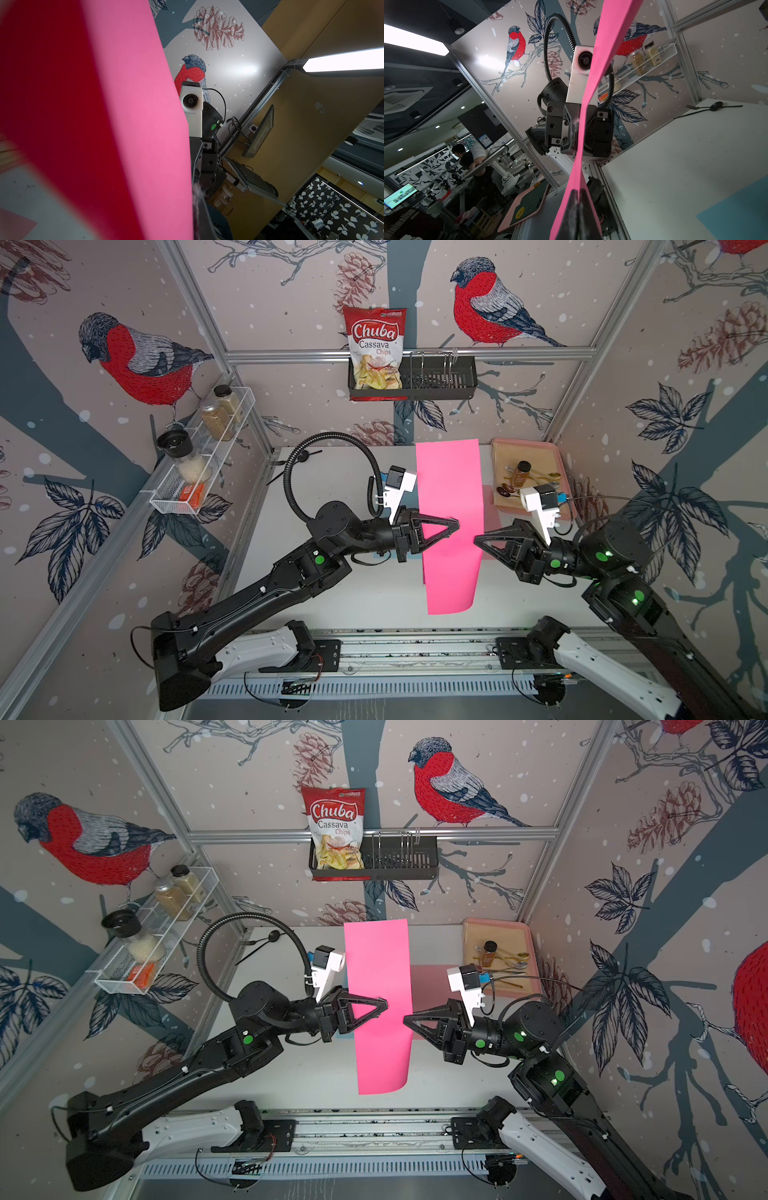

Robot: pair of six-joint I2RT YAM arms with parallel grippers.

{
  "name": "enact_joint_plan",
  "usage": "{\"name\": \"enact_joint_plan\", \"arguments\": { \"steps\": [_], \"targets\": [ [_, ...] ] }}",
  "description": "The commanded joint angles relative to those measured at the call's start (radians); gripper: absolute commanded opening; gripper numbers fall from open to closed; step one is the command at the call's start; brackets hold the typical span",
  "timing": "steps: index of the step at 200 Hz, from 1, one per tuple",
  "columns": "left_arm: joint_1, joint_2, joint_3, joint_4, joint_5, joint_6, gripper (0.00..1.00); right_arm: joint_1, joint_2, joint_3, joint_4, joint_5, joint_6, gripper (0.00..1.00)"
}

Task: Fold the rectangular paper in half along the long edge
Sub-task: Fold the paper.

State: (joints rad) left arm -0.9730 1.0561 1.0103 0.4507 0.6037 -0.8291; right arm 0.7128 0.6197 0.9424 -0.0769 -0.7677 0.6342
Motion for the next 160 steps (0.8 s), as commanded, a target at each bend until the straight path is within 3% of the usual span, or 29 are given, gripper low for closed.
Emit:
{"name": "enact_joint_plan", "arguments": {
  "steps": [1,15,40,59,82,100,121,131,146,160],
  "targets": [
    [0.001,-0.005,0.01,0.037,-0.008,0.013,0.0,0.002,-0.008,0.004,-0.005,-0.047,0.002,0.0],
    [0.001,-0.005,0.01,0.036,-0.008,0.013,0.0,0.002,-0.009,0.008,-0.025,-0.045,0.001,0.09],
    [0.001,-0.002,0.013,0.042,-0.008,0.013,0.0,0.002,-0.012,0.009,-0.039,-0.056,-0.006,0.01],
    [0.0,0.001,0.017,0.041,-0.006,0.013,0.0,0.002,-0.011,0.013,-0.054,-0.053,-0.003,0.12],
    [0.002,-0.001,0.019,0.042,-0.008,0.014,0.0,0.006,-0.012,0.007,-0.062,-0.064,-0.008,0.05],
    [0.001,0.0,0.018,0.042,-0.01,0.015,0.0,0.007,-0.016,0.004,-0.071,-0.053,-0.005,0.16],
    [0.001,0.001,0.02,0.04,-0.01,0.016,0.0,0.012,-0.021,-0.002,-0.069,-0.062,-0.007,0.0],
    [0.002,0.001,0.022,0.037,-0.01,0.018,0.0,0.013,-0.027,-0.001,-0.071,-0.059,-0.007,0.0],
    [0.002,0.0,0.027,0.029,-0.013,0.023,0.0,0.013,-0.028,0.004,-0.084,-0.054,-0.005,0.1],
    [0.0,0.001,0.029,0.023,-0.014,0.027,0.0,0.016,-0.03,-0.003,-0.084,-0.069,-0.005,0.02]
  ]
}}
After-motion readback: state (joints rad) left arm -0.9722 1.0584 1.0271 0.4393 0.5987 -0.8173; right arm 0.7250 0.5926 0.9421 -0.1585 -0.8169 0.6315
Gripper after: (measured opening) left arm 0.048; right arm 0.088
